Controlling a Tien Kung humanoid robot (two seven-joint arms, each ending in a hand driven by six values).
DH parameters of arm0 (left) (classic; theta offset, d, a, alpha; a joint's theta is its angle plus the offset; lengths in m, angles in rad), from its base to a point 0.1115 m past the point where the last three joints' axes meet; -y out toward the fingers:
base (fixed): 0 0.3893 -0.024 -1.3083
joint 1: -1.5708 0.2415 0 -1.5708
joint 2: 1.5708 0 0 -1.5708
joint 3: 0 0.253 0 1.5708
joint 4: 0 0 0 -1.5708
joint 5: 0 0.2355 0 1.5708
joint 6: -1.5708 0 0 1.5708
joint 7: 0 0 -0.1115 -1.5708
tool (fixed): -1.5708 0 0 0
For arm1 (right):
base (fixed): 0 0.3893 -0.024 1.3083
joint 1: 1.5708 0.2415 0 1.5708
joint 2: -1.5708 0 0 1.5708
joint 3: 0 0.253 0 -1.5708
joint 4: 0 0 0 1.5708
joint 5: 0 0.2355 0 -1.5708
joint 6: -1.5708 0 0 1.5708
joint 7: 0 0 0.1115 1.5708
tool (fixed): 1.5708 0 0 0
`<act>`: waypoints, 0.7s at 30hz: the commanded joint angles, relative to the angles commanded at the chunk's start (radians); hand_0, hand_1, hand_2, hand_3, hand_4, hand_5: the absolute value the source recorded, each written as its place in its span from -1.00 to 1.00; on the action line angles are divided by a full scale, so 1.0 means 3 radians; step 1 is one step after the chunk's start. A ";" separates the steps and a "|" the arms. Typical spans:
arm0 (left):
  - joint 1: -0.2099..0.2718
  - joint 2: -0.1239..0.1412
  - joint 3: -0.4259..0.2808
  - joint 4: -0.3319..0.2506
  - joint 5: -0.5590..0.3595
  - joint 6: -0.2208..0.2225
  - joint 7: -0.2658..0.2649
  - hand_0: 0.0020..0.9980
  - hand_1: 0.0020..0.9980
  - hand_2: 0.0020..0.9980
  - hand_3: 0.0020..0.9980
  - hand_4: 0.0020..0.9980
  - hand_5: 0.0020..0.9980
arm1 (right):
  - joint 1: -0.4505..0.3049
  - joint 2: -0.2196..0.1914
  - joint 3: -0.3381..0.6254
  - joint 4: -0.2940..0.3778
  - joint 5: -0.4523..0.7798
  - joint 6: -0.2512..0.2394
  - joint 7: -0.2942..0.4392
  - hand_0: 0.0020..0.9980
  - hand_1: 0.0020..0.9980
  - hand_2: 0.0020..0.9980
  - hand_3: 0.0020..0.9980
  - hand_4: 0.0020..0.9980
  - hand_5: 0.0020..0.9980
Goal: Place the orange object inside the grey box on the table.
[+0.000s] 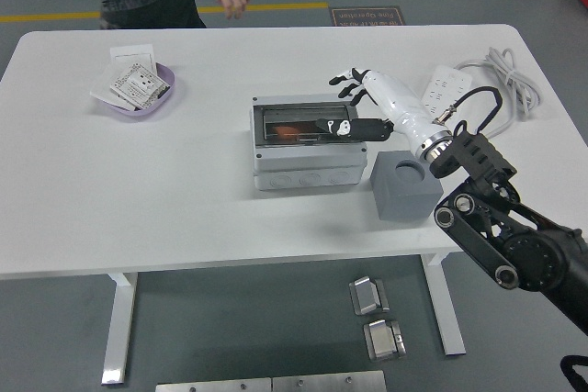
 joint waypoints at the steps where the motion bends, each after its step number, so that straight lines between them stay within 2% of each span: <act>1: 0.0004 0.0006 -0.0020 0.0000 0.0008 0.0005 0.0001 0.36 0.37 0.22 0.36 0.37 -0.06 | -0.0096 -0.0008 0.0110 0.0083 0.0069 -0.0023 0.0065 0.36 0.04 0.26 0.48 0.86 0.09; 6: 0.0016 0.0016 -0.0037 0.0000 -0.0017 0.0020 -0.0006 0.36 0.37 0.22 0.36 0.37 -0.06 | -0.0485 0.0013 0.0540 0.0348 0.0465 -0.0119 0.0376 0.35 0.04 0.25 0.47 0.87 0.10; 13: 0.0008 0.0003 -0.0056 0.0000 0.0002 0.0053 -0.0004 0.36 0.37 0.22 0.37 0.37 -0.06 | -0.0975 0.0238 0.1044 0.0358 0.1351 0.0007 0.0856 0.33 0.02 0.23 0.45 0.87 0.11; 16: 0.0002 0.0001 -0.0064 0.0000 0.0004 0.0075 0.0000 0.36 0.37 0.22 0.37 0.37 -0.06 | -0.1084 0.0285 0.1148 0.0373 0.1652 0.0037 0.0945 0.33 0.02 0.23 0.45 0.87 0.11; 21: 0.0009 0.0008 -0.0076 0.0000 -0.0005 0.0093 0.0012 0.36 0.37 0.22 0.37 0.38 -0.06 | -0.1206 0.0257 0.1237 0.0414 0.2057 0.0064 0.1000 0.35 0.07 0.24 0.45 0.87 0.10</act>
